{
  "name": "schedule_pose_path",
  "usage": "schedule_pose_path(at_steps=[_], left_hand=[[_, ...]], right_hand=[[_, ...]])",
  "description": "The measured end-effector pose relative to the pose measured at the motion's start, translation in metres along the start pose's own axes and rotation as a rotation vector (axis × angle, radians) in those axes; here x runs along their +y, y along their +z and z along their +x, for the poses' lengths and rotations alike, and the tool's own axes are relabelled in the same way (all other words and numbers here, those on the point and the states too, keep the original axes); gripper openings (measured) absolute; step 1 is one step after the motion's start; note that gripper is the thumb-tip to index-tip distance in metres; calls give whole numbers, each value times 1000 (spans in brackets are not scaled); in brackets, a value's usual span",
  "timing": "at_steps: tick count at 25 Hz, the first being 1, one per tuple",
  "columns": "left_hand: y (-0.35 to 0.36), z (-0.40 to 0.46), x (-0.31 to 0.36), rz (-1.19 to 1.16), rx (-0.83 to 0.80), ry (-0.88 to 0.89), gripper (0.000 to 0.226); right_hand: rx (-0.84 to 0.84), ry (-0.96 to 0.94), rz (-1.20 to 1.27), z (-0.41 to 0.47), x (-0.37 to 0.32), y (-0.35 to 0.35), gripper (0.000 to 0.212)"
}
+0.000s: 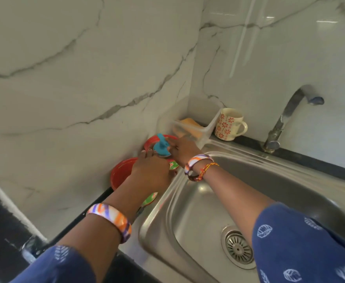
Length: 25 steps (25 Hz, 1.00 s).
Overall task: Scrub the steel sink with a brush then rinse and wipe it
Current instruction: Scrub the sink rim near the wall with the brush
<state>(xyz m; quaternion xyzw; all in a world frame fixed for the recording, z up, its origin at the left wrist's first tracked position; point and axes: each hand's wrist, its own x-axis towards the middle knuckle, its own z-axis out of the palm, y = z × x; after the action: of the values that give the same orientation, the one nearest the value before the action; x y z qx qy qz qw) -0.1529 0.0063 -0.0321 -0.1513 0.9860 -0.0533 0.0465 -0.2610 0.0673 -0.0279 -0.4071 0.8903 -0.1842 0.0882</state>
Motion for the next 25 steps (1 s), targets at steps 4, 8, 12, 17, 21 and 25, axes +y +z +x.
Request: schedule_pose_path(at_steps=[4, 8, 12, 17, 21, 25], left_hand=[[3, 3, -1, -17, 27, 12, 50], [5, 1, 2, 48, 54, -21, 50], [2, -5, 3, 14, 64, -70, 48], [-4, -56, 9, -340, 380, -278, 31], [25, -121, 34, -552, 655, -564, 27], [52, -145, 54, -519, 445, -751, 26]], right_hand=[[14, 19, 36, 8, -3, 2, 43], [-28, 9, 51, 3, -1, -5, 42], [165, 28, 318, 7, 11, -21, 41], [126, 78, 793, -33, 8, -27, 41], [-125, -34, 1032, -114, 20, -49, 50], [-438, -239, 680, -166, 33, -20, 56]])
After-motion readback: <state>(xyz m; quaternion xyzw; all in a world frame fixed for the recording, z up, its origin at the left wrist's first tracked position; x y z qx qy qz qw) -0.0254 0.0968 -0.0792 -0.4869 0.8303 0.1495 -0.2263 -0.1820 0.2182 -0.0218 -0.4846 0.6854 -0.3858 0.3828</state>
